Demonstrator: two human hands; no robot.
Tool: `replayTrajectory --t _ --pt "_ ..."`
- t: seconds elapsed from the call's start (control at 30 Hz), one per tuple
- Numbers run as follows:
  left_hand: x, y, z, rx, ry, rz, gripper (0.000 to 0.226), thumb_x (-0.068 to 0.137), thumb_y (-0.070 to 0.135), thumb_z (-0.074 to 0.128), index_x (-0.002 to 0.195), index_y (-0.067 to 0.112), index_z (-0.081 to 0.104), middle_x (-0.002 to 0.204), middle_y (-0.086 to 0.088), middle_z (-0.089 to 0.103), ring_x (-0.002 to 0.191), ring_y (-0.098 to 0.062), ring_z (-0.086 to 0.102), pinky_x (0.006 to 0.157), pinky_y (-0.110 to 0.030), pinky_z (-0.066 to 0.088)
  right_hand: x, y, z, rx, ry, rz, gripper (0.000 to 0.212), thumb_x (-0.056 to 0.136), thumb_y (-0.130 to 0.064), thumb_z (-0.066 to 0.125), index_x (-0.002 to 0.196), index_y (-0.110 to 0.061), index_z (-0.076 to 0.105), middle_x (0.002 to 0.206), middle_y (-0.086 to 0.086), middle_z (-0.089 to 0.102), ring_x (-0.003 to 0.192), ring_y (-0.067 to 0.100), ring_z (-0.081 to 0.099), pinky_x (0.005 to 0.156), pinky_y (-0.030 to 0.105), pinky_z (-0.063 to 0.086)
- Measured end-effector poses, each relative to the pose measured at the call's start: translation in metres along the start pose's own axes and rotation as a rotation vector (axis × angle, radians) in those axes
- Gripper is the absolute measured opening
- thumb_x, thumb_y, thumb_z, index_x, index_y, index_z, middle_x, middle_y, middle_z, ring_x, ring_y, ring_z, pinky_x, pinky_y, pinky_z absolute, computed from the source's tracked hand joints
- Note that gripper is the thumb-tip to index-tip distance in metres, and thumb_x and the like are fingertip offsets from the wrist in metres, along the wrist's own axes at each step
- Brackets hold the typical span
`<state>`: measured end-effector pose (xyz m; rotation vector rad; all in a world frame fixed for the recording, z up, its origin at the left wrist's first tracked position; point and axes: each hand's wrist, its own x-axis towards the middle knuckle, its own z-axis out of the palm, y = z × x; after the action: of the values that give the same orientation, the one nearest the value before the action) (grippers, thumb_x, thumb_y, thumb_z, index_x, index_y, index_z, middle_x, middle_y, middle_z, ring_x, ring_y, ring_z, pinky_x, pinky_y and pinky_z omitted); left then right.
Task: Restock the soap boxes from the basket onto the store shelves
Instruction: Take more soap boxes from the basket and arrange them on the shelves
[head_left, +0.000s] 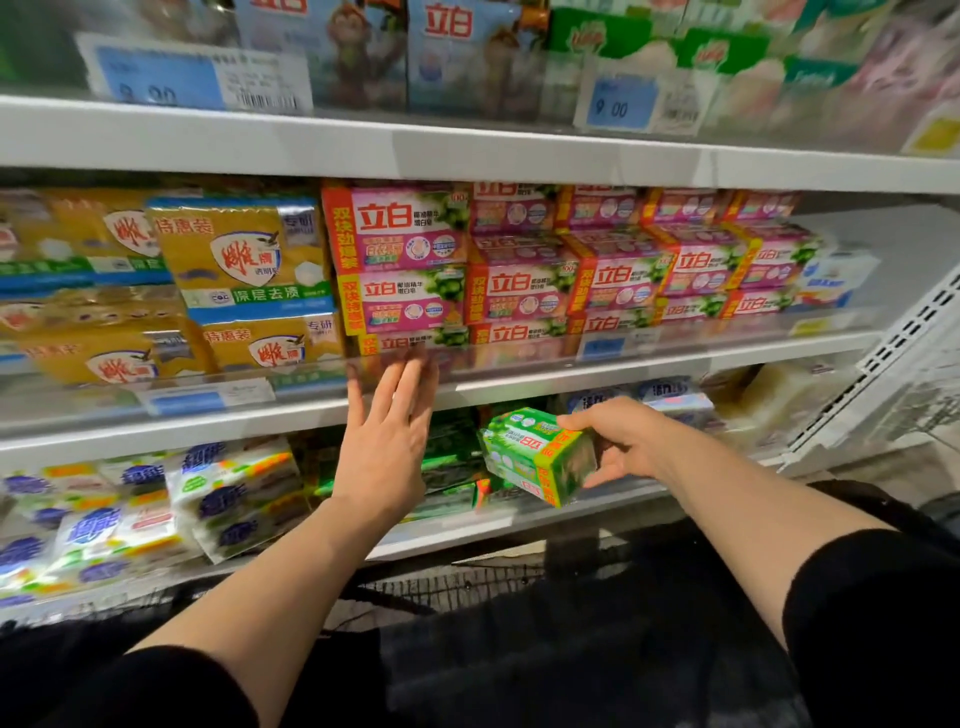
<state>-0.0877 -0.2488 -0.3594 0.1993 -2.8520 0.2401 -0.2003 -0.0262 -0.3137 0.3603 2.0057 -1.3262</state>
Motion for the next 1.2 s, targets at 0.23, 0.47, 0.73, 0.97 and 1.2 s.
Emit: replayTrajectory --t 0.23,0.47,0.73,0.97,1.2 --pt "-0.002 0.0 -0.011 0.008 -0.056 0.02 0.095 0.075 0.02 0.067 0.154 0.011 0.015 0.162 -0.013 0.004 0.139 -0.028 -0.012 0.111 -0.055 -0.012 -0.001 0.024 0.008 0.534 -0.067 0.156 0.048 0.083 -0.005 0.068 0.124 -0.012 0.044 0.145 0.02 0.038 0.121 0.042 0.051 0.063 0.064 0.052" --pt "0.0 0.005 -0.013 -0.002 -0.088 0.012 0.092 0.082 0.024 0.062 0.155 0.014 0.007 0.16 -0.011 -0.01 0.144 -0.03 -0.016 0.108 -0.053 -0.018 -0.012 0.048 0.042 0.884 -0.215 0.14 0.027 0.094 -0.014 0.058 0.116 -0.001 0.047 0.11 0.031 0.058 0.117 0.046 0.053 0.098 0.056 0.042" --pt "0.002 0.012 0.005 -0.014 0.042 -0.026 0.103 0.05 0.01 0.083 0.144 0.001 0.04 0.149 -0.024 0.034 0.139 -0.038 0.019 0.11 -0.061 0.009 0.024 0.087 0.071 1.113 -0.199 -0.021 0.034 0.097 -0.011 0.05 0.129 0.001 0.044 0.13 0.032 0.049 0.122 0.043 0.047 0.086 0.046 0.046" --pt "0.001 0.009 0.016 -0.004 0.157 0.018 0.103 0.042 0.008 0.087 0.137 -0.004 0.048 0.142 -0.029 0.04 0.133 -0.04 0.024 0.103 -0.07 0.025 0.052 0.086 0.088 1.224 0.045 0.049 0.033 0.099 -0.011 0.05 0.131 -0.004 0.046 0.138 0.02 0.048 0.118 0.023 0.051 0.091 0.018 0.043" --pt "0.0 0.004 0.015 -0.003 0.112 0.034 0.103 0.043 0.01 0.09 0.136 -0.006 0.049 0.145 -0.028 0.034 0.136 -0.041 0.021 0.104 -0.07 0.029 0.079 0.07 0.095 0.845 0.135 0.091 0.097 0.04 -0.061 0.088 0.117 -0.014 0.051 0.116 0.008 0.061 0.097 0.028 0.062 0.089 0.044 0.052"
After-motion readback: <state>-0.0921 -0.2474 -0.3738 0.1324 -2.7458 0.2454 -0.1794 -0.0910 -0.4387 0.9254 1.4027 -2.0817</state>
